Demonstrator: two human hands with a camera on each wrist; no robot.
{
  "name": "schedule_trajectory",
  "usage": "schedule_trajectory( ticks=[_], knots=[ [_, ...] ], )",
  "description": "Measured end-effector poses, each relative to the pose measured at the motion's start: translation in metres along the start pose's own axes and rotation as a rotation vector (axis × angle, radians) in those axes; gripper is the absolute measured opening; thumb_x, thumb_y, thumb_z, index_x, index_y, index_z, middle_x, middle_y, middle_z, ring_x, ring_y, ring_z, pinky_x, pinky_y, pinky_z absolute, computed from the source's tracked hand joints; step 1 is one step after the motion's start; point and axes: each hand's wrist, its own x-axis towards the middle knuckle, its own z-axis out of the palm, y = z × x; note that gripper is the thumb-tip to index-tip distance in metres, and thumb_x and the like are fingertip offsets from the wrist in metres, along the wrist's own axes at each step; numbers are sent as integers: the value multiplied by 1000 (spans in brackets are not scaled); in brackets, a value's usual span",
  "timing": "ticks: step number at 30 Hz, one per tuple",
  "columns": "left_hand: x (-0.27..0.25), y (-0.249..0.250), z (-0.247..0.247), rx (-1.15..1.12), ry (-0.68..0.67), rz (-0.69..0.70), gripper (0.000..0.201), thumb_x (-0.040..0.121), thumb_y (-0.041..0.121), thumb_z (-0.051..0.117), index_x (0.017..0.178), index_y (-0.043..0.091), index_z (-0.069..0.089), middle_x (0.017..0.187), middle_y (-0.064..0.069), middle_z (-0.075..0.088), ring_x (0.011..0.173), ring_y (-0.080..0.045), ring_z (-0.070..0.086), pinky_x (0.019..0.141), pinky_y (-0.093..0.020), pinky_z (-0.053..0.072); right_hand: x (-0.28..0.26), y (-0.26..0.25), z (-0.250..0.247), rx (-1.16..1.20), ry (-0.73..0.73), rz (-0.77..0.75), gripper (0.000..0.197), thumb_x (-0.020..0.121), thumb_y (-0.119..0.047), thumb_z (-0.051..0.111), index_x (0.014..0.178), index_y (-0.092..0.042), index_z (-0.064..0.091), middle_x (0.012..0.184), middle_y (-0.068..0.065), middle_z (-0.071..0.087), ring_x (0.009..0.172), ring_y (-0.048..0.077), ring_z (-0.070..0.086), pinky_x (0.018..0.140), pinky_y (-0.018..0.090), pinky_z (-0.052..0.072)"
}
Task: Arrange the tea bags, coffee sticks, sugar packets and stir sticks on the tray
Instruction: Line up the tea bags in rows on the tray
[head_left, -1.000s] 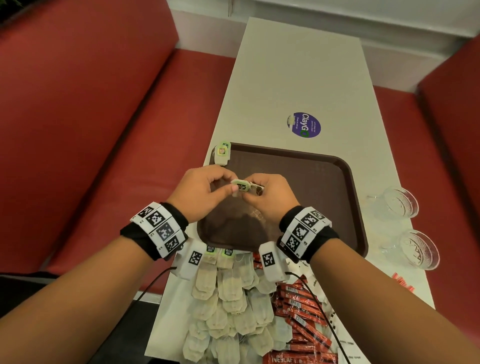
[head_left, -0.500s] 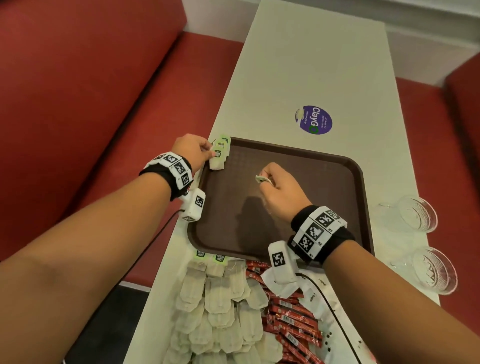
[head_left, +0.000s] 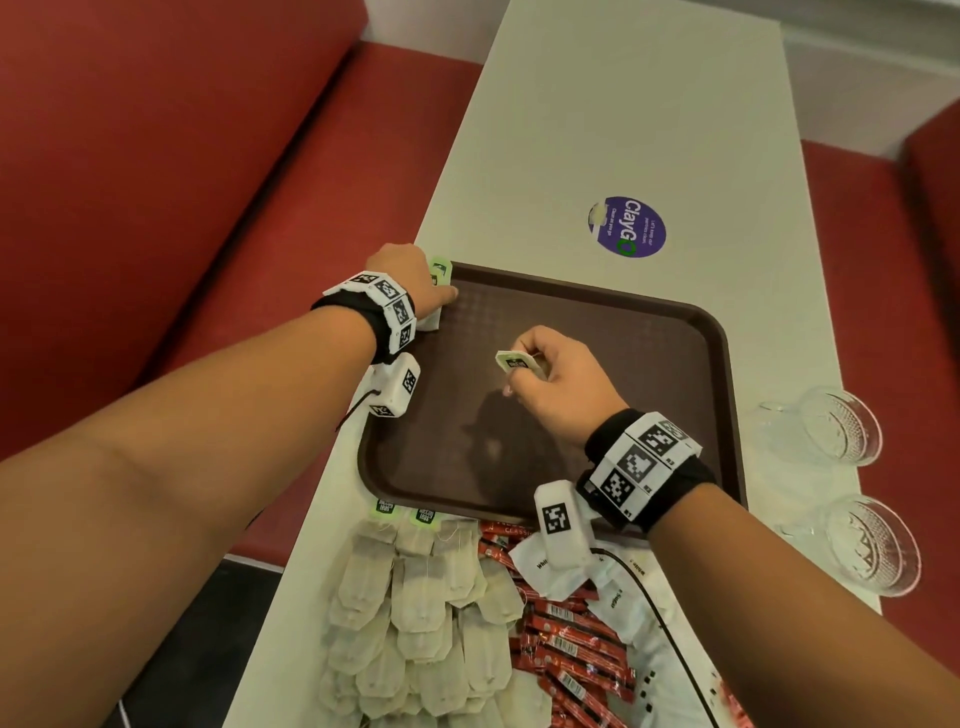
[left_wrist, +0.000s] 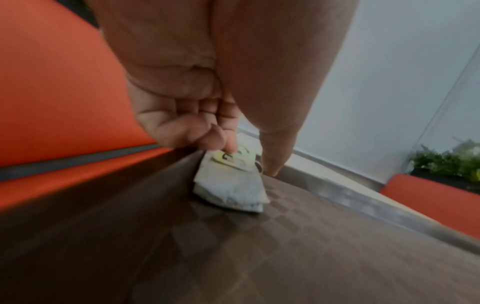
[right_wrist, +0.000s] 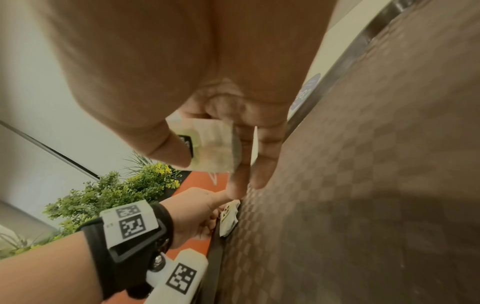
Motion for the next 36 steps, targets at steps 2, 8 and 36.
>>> schedule_trajectory(
  ticks=[2, 8, 36],
  knots=[
    [1, 5, -1, 40, 7, -8, 59, 82, 70, 58, 76, 12, 52, 87, -9, 60, 74, -27, 54, 54, -30, 37, 1, -1, 0, -19, 6, -20, 5, 87, -14, 61, 86, -19, 59, 82, 7, 71, 75, 30, 67, 69, 46, 57],
    [-3, 12, -8, 100, -8, 31, 43, 87, 53, 62, 88, 10, 56, 92, -11, 59, 76, -30, 54, 64, -32, 44, 1, -7, 1, -38, 32, -43, 7, 89, -18, 65, 85, -23, 61, 82, 2, 71, 74, 23, 67, 68, 39, 57],
    [-75, -56, -22, -544, -25, 305, 13, 88, 30, 74, 98, 22, 72, 88, 5, 72, 86, -9, 66, 86, -29, 52, -22, -7, 18, -181, -217, -31, 30, 78, -27, 84, 100, -24, 63, 85, -7, 69, 69, 4, 59, 77, 34, 57]
  ],
)
